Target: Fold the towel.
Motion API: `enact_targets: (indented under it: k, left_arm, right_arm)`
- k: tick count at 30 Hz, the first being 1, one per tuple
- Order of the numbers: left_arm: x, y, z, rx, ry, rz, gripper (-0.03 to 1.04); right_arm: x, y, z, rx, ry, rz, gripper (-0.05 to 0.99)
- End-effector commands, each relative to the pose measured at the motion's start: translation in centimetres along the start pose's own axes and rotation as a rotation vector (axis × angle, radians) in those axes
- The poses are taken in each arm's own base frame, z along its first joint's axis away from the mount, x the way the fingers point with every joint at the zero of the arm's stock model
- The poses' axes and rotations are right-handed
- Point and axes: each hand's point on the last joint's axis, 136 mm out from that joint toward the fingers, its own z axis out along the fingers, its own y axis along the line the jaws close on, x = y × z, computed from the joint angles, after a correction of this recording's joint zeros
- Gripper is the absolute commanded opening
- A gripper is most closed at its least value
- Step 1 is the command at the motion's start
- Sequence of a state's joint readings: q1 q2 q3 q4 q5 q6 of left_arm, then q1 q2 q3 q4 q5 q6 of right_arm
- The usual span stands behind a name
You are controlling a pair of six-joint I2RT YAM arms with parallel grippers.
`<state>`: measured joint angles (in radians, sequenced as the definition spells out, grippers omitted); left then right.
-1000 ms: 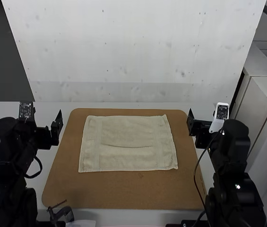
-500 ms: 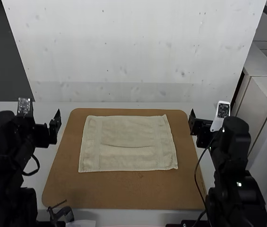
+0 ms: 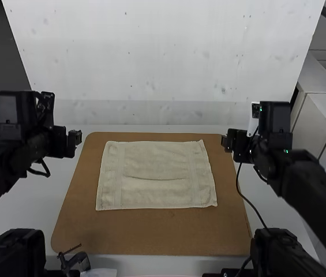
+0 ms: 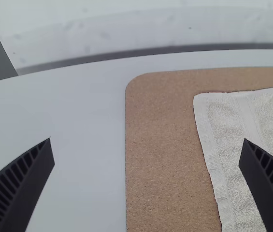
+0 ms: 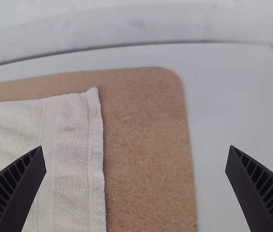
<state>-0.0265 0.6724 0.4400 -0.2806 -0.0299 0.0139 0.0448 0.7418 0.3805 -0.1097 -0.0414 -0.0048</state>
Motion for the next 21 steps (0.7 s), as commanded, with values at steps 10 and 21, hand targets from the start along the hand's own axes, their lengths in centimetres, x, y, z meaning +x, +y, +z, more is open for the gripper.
enact_targets:
  k: [10, 21]
  left_arm:
    - [-0.8, -0.8, 4.2, 0.063, 0.154, -0.011, 0.99]
    - [-0.7, -0.8, 4.4, 0.061, 0.16, -0.022, 0.99]
  right_arm:
    - [-0.7, 3.4, 8.8, -0.098, 0.297, -0.009, 0.96]
    - [2.2, 4.8, 17.0, -0.004, 0.47, -0.104, 0.96]
